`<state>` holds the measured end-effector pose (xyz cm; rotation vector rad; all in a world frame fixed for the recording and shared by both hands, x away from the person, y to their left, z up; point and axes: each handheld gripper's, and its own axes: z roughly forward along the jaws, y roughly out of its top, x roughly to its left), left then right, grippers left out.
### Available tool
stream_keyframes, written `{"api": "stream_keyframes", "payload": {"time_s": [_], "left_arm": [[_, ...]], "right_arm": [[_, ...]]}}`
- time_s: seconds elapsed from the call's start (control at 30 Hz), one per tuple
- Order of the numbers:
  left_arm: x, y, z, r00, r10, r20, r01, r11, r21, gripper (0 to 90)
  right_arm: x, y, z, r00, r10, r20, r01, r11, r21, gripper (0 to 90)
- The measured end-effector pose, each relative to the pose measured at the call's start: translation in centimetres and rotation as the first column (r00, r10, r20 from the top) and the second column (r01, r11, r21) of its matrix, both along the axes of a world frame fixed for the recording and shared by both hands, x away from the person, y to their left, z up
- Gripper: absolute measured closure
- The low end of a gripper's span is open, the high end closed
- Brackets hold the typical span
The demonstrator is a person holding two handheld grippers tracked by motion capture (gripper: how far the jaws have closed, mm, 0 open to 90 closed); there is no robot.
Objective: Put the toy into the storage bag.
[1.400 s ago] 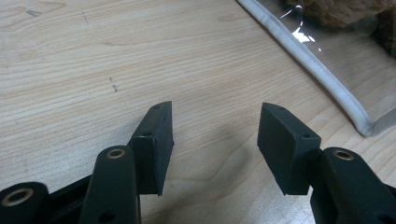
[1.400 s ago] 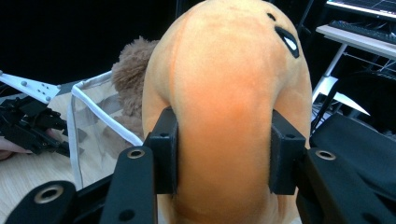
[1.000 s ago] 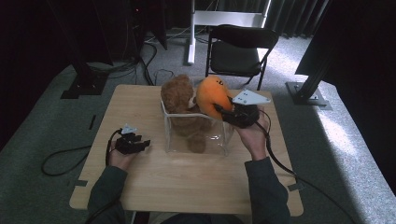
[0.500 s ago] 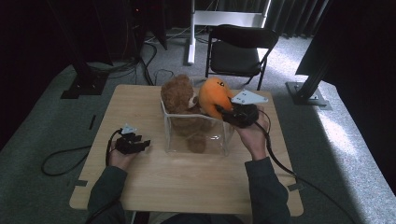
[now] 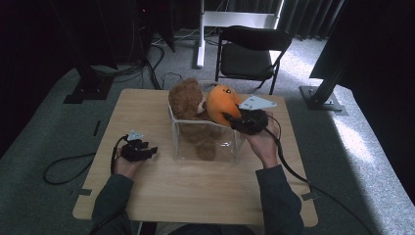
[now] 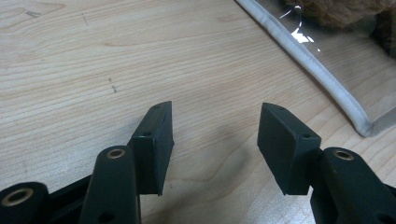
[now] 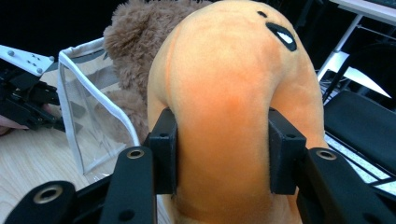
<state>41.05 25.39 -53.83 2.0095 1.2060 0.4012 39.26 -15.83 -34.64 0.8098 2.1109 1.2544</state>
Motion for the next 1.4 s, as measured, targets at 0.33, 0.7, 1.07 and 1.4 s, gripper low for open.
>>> {"api": "stream_keyframes", "payload": {"time_s": [0.33,0.7,1.07,1.4], "left_arm": [[0.0,0.0,0.0,1.0,0.003,-0.001,-0.003,1.0,-0.003,46.3],[0.0,0.1,0.0,1.0,0.003,0.002,-0.003,1.0,-0.002,46.3],[0.0,0.1,0.0,1.0,0.002,0.0,-0.002,1.0,-0.001,46.3],[0.0,0.1,0.0,1.0,0.003,0.0,-0.003,1.0,-0.001,46.3]], "right_arm": [[0.5,0.6,-1.2,0.9981,0.032,-0.053,-0.032,0.999,0.008,54.3],[0.8,0.1,-1.3,0.9971,0.011,-0.075,-0.009,1.0,0.026,53.8],[1.1,0.2,-2.0,0.9921,0.017,-0.124,-0.015,1.0,0.012,53.4],[1.4,0.4,-2.1,0.9862,0.014,-0.165,-0.017,1.0,-0.017,53.1]]}}
